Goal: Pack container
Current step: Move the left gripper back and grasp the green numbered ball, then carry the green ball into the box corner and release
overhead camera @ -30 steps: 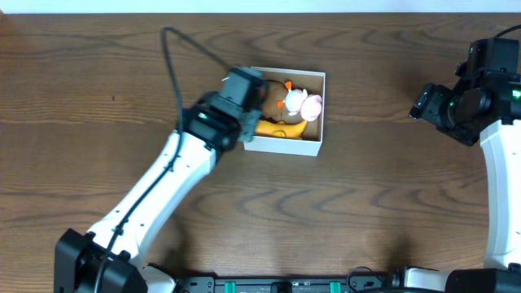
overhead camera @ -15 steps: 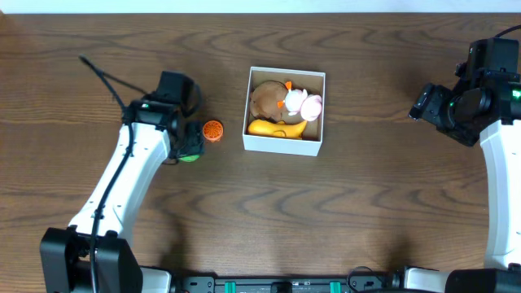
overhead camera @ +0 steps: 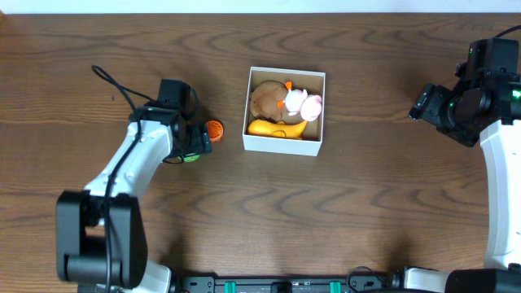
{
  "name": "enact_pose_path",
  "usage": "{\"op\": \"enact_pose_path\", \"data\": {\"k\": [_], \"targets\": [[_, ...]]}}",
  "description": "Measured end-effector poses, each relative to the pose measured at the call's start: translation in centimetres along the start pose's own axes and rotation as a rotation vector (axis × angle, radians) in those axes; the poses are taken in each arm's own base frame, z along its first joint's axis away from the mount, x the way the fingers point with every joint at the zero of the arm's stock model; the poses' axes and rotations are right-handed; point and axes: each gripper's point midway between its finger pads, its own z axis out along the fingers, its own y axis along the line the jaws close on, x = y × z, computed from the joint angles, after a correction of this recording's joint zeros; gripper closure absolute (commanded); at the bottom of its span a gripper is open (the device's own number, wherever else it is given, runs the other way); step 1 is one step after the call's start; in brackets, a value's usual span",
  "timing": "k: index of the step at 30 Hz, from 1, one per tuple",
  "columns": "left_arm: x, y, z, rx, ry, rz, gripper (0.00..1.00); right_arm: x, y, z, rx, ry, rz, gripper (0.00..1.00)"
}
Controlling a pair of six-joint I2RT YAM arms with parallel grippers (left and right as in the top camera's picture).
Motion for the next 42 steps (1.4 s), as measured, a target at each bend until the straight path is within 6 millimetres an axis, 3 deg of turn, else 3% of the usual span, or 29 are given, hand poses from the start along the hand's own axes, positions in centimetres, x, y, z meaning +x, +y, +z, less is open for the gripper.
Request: {"op": "enact_pose_path", "data": {"k": [7, 20, 25, 31, 36, 39, 42], "targets": [[0.9, 0.0, 3.7, -0.023, 0.081, 0.010, 0.16, 0.0, 0.0, 0.0, 0.000, 0.001, -0.001, 0.17], [0.1, -0.2, 3.3, -0.015, 0.065, 0.086, 0.41, 0.0, 0.0, 0.0, 0.000, 0.002, -0.005, 0.17], [-1.0, -0.5, 0.2, 0.004, 0.000, 0.099, 0.46, 0.1, 0.0, 0.0, 0.001, 0.002, -0.005, 0.17], [-2.4, -2.7, -7.3, 0.106, -0.201, 0.134, 0.49, 0.1, 0.0, 0.0, 0.001, 0.003, -0.004, 0.17], [-1.7, -7.7, -12.8, 0.245, -0.352, 0.251, 0.49, 0.1, 0.0, 0.0, 0.001, 0.004, -0.004, 0.16], [-1.2, -10.9, -13.9, 0.306, -0.395, 0.327, 0.49, 0.1, 0.0, 0.0, 0.002, 0.004, -0.004, 0.16], [-0.5, -14.2, -13.7, 0.351, -0.406, 0.401, 0.48, 0.2, -0.1, 0.0, 0.002, 0.007, -0.004, 0.17]]}}
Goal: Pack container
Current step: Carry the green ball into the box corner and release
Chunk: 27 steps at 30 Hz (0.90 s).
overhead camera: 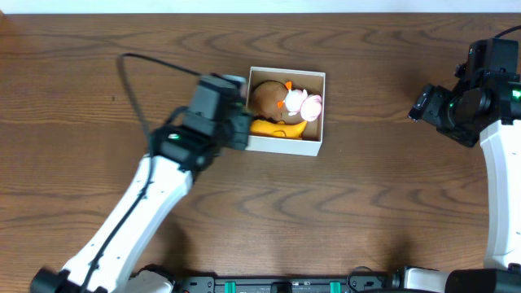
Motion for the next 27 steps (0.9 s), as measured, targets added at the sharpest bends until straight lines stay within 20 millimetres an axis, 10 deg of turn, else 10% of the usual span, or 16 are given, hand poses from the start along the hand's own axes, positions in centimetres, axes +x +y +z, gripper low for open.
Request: {"op": "enact_pose_path", "data": {"k": [14, 27], "targets": [[2.2, -8.7, 10.0, 0.135, 0.037, 0.172, 0.48, 0.3, -0.1, 0.0, 0.005, 0.013, 0.000, 0.17], [1.9, -10.4, 11.1, 0.167, -0.007, 0.290, 0.48, 0.6, -0.2, 0.0, 0.009, 0.023, 0.001, 0.17]]}}
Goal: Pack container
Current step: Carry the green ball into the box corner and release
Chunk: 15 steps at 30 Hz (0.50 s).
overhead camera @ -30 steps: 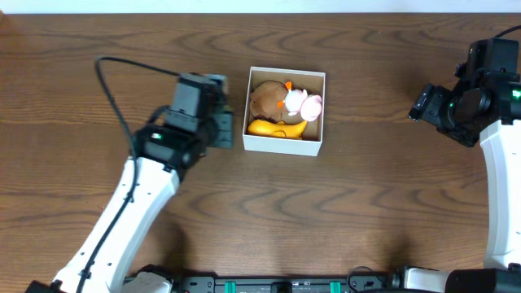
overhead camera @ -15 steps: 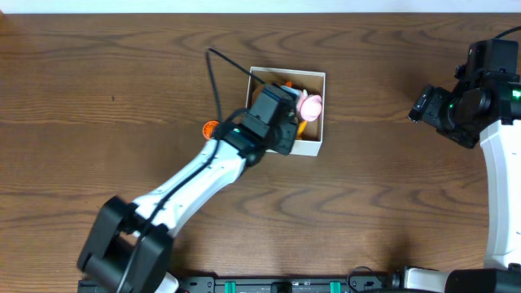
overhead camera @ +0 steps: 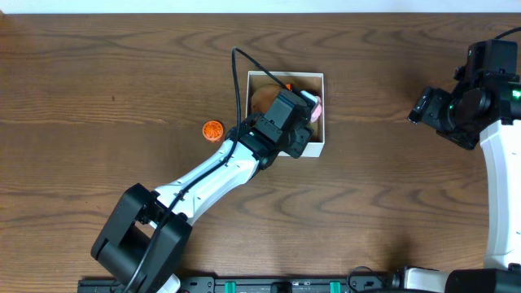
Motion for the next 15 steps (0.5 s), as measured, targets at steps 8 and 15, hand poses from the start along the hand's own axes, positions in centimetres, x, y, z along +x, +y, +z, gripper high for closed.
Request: {"op": "enact_pose_path", "data": {"k": [8, 15], "targets": [[-0.39, -0.22, 0.06, 0.004, -0.017, 0.028, 0.18, 0.40, -0.17, 0.43, 0.006, 0.015, 0.000, 0.17], [-0.67, -0.23, -0.72, 0.001, -0.023, 0.029, 0.13, 0.29, -0.13, 0.59, 0.004, 0.010, -0.002, 0.18]]}}
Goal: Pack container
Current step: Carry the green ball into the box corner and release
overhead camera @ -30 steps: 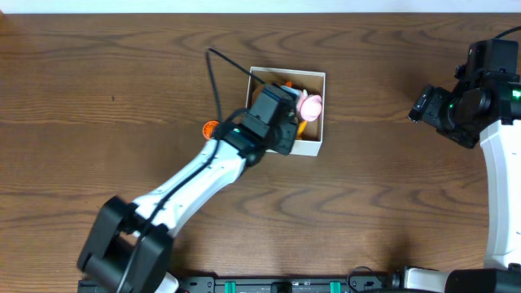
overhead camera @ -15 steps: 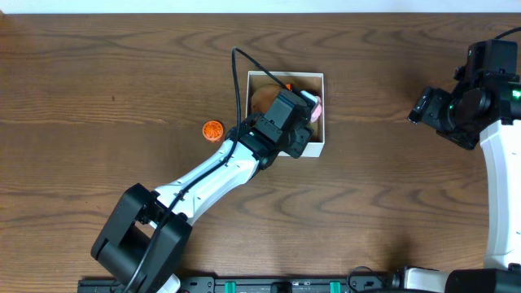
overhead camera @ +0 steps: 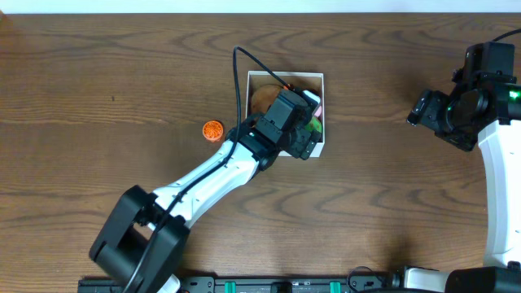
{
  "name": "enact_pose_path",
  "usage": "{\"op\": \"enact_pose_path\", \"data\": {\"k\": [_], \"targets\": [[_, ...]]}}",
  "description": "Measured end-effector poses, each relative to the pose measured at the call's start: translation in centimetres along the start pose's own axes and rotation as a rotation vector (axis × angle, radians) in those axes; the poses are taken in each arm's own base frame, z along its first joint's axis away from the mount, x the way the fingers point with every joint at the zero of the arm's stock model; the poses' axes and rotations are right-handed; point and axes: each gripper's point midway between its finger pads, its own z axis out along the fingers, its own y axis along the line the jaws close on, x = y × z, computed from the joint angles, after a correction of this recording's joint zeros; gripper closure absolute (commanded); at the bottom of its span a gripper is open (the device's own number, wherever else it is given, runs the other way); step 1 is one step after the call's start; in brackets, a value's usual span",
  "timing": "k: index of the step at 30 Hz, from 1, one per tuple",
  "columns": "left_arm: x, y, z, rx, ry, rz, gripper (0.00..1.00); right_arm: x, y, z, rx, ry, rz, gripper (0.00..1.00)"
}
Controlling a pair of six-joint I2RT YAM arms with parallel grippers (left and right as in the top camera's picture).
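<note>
The white box (overhead camera: 285, 75) sits at the table's middle back. It holds a brown plush (overhead camera: 262, 98) and a pink toy (overhead camera: 318, 105); the rest of its contents are covered by my left arm. My left gripper (overhead camera: 312, 130) reaches into the box's front right corner, its fingers hidden under the wrist. A green thing (overhead camera: 314, 125) shows right at its tip inside the box. A small orange ridged piece (overhead camera: 212, 130) lies on the table left of the box. My right gripper (overhead camera: 418, 107) hangs far right, away from everything.
A black cable (overhead camera: 241, 81) loops from the left arm over the box's left wall. The left arm stretches diagonally from the front left to the box. The right arm stands along the right edge.
My left gripper shifted slightly right and toward the front inside the box, and a green thing now shows at its tip. The orange piece and the right arm have not moved.
First my left gripper was at the left beside the orange piece and over a green thing. Then it was at the box's left wall, and then over the box, with only the orange piece left on the table. Now green shows inside the box.
</note>
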Motion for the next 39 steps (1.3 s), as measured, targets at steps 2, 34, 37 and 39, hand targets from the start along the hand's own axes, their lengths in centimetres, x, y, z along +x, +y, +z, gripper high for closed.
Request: {"op": "enact_pose_path", "data": {"k": [2, 34, 37, 39], "targets": [[-0.5, 0.3, -1.3, -0.015, -0.015, -0.001, 0.12, -0.1, 0.0, 0.0, -0.001, -0.002, -0.002, 0.18], [11.0, 20.3, -5.8, -0.343, 0.348, -0.563, 0.25, -0.5, 0.2, 0.1, -0.008, -0.021, -0.005, 0.16], [11.9, 20.2, -5.0, -0.334, 0.378, -0.570, 0.25, -0.5, 0.2, 0.1, -0.008, -0.021, -0.005, 0.15], [11.9, 20.3, -4.9, -0.334, 0.377, -0.572, 0.33, -0.5, 0.2, 0.1, -0.008, -0.021, -0.005, 0.15]]}}
